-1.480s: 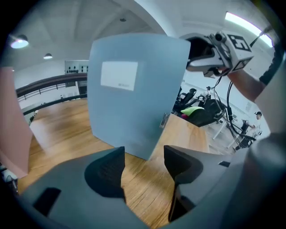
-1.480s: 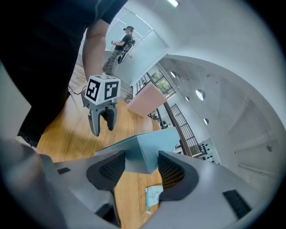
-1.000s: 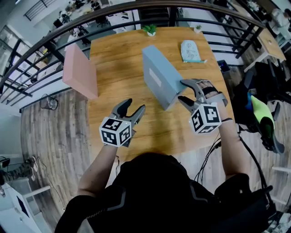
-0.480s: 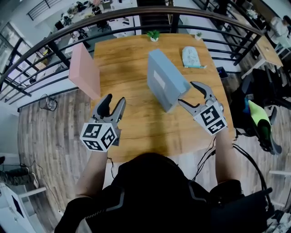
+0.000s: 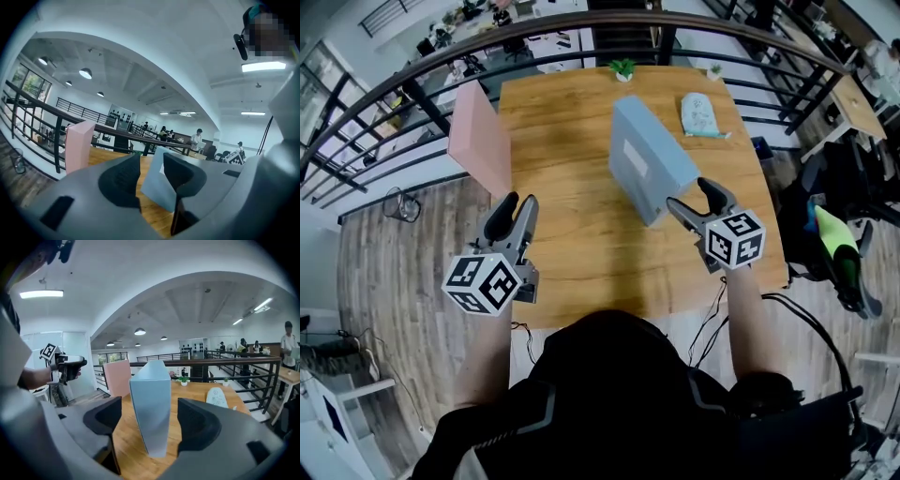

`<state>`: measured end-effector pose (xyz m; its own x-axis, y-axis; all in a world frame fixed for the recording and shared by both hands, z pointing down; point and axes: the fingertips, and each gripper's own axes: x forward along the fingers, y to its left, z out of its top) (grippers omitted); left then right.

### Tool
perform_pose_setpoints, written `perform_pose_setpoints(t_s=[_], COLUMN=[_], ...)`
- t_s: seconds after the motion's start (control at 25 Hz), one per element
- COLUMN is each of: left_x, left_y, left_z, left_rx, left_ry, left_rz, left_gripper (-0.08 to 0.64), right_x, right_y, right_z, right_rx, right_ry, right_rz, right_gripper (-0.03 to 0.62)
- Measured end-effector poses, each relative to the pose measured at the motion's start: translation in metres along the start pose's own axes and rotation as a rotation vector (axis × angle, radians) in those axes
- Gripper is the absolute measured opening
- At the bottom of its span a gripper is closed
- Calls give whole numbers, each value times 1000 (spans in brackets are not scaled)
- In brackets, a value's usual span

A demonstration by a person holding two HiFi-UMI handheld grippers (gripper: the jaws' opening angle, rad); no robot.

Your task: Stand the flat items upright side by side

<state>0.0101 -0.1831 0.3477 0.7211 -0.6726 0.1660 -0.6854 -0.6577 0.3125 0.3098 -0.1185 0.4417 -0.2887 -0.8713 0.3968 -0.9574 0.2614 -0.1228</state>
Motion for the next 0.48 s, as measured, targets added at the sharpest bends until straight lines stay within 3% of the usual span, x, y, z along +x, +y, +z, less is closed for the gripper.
perform_pose_setpoints(t_s=[0.12,0.28,0.48], left_x=[-9,-23,-29], left_y=[3,9,17], left_z=[6,26,26], left_rx=[51,145,207], left_ry=[-15,-108,-79], left_rz=[23,90,143], left_gripper=[167,168,238], right_x=[7,15,26], right_y=[-2,-1,-5], right_z=[-1,-3,-12], right_rx=[43,31,3], right_ry=[-5,7,45], right_rz=[-4,-6,-23], right_gripper=[374,374,371])
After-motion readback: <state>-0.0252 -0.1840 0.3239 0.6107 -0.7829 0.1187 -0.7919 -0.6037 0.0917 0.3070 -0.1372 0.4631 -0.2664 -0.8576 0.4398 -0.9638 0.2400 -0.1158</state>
